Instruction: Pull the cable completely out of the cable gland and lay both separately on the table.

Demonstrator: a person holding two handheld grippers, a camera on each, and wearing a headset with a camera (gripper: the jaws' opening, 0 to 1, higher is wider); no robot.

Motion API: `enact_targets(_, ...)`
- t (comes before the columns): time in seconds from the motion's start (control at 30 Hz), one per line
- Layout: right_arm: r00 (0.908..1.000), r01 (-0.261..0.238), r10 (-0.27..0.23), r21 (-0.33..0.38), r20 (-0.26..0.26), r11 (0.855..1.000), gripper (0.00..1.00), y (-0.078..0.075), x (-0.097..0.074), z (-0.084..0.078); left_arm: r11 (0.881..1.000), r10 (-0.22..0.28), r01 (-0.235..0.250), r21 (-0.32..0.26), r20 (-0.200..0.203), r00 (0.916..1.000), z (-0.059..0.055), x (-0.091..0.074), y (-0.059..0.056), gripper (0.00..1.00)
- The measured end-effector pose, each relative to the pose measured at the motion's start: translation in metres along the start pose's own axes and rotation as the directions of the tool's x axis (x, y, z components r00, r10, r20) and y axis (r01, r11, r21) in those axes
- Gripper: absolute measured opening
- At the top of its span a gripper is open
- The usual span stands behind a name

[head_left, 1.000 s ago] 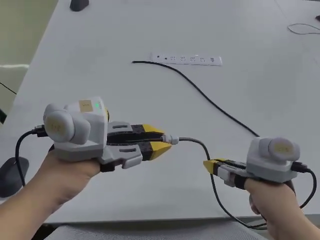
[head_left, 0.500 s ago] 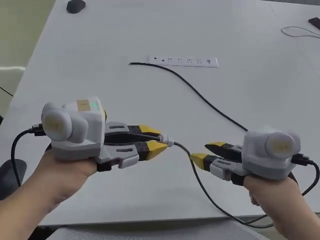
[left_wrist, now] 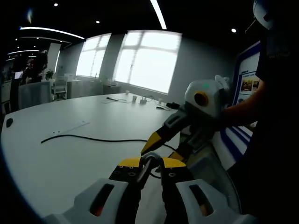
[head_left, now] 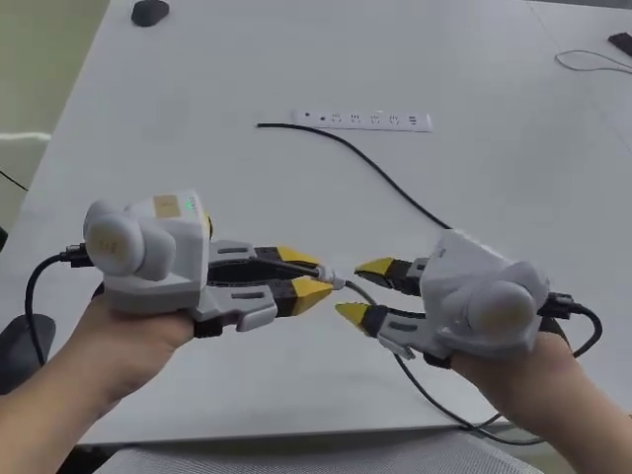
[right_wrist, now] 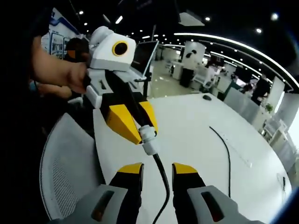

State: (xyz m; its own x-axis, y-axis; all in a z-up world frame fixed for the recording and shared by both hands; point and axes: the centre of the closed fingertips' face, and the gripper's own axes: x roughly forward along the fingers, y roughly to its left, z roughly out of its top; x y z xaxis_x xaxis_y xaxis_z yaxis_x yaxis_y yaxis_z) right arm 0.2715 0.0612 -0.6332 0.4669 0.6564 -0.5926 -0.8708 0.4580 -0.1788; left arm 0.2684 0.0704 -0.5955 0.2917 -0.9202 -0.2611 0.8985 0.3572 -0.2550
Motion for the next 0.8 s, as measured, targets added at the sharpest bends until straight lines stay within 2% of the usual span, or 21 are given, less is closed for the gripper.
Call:
enact_targets(0.17,0.9998,0.007,-0.006,-0.03,0.02,1.0,0.11,0.0011,-0.0017,0.0091,1.0,0.003,-0.003,-0.005,0.003,1.0,0.0002,0.0,0.0002,0.15)
enact_targets(0.37,1.0,0.004,-0.004,-0.065,0.004,0.998,0.01,-0.0011,-0.0006,0.0055,1.0,0.005,-0.005,-0.006,0.007,1.0,0.0004,0.0004,-0.0011,0.15)
enact_targets(0.53,0.9999,-0.001,0.002,-0.083,0.013,0.997,0.0,0.0001,-0.0008,0.0061,1.0,0.008,-0.008,-0.015,0.01,0.9999,0.0004,0.0,-0.001,0.15)
enact_targets(0.8,0.9999,0.006,-0.005,-0.063,0.014,0.998,0.0,-0.0016,0.0006,0.0047,1.0,0.017,-0.017,-0.019,0.012,0.9998,0.0008,0.0017,0.0008,0.15)
